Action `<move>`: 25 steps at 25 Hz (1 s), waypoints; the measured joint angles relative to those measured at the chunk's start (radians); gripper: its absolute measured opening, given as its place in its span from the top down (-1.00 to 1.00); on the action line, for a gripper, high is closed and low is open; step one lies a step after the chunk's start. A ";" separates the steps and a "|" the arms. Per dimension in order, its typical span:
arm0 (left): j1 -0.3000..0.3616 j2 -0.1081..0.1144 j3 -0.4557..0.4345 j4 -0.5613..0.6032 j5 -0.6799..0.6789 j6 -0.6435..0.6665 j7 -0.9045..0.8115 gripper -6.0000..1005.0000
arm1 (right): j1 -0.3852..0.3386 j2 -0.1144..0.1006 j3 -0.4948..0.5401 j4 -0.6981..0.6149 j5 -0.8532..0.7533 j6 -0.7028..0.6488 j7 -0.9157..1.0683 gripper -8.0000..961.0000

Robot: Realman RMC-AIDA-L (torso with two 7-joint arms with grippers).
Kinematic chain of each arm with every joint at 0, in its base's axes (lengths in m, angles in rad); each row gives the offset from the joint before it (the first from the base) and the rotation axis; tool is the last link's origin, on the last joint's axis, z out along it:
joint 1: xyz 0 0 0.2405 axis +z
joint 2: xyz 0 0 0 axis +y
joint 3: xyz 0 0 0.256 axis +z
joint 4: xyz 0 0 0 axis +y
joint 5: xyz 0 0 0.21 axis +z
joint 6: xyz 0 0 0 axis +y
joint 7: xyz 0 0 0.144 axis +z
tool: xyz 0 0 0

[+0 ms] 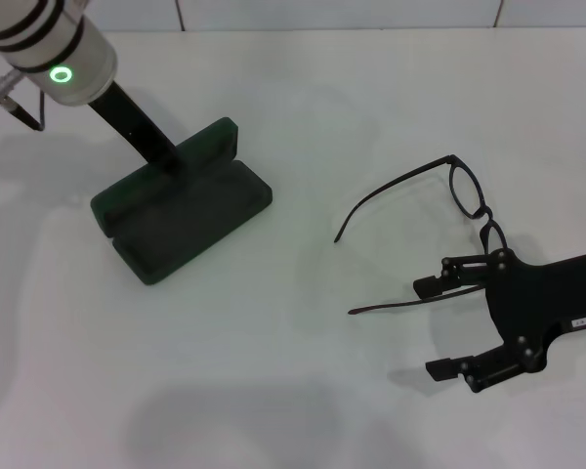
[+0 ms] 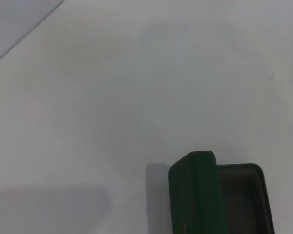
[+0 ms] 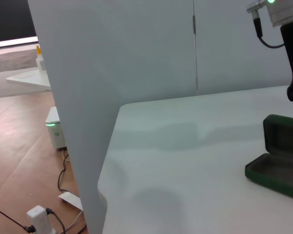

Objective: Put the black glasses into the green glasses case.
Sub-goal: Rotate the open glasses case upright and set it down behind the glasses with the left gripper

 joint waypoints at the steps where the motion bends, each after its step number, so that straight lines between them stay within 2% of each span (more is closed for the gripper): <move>1: 0.000 -0.001 0.000 0.007 -0.002 0.002 0.015 0.53 | -0.001 0.000 0.000 0.000 0.000 -0.001 0.000 -0.80; 4: -0.001 -0.007 0.000 0.030 -0.006 0.011 0.067 0.55 | -0.004 0.000 0.002 0.000 0.000 -0.004 0.000 -0.79; 7: -0.007 -0.025 0.007 0.068 -0.010 0.037 0.162 0.55 | -0.004 0.000 0.001 0.000 0.000 -0.005 0.001 -0.79; 14: -0.048 -0.041 0.101 0.090 -0.103 0.066 0.367 0.55 | -0.009 0.000 -0.003 0.000 0.000 -0.013 0.002 -0.79; 21: -0.073 -0.061 0.107 0.069 -0.136 0.053 0.421 0.57 | -0.009 0.001 -0.003 0.000 0.000 -0.020 -0.001 -0.80; 25: -0.077 -0.064 0.129 0.039 -0.138 0.024 0.427 0.57 | -0.009 0.002 -0.003 0.000 0.000 -0.023 -0.001 -0.80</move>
